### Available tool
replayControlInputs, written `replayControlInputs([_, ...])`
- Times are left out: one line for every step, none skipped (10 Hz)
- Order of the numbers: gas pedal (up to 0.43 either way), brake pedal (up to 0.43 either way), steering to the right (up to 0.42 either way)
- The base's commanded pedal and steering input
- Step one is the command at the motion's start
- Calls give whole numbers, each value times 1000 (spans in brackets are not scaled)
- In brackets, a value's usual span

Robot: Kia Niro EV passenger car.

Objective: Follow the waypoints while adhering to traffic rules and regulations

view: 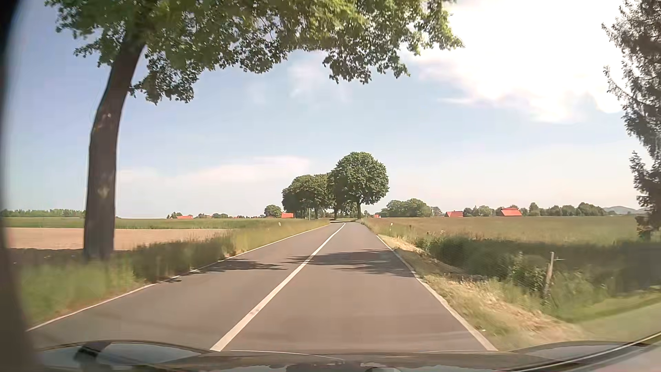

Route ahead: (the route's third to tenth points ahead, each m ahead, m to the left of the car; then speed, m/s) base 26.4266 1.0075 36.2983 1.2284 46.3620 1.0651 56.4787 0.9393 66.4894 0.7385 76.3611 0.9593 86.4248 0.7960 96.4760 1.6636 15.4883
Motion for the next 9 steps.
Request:
replayControlInputs([150,0,1])
replayControlInputs([157,0,1])
replayControlInputs([157,0,1])
replayControlInputs([157,0,1])
replayControlInputs([157,0,0])
replayControlInputs([157,0,0])
replayControlInputs([157,0,0])
replayControlInputs([157,0,0])
replayControlInputs([157,0,-1])
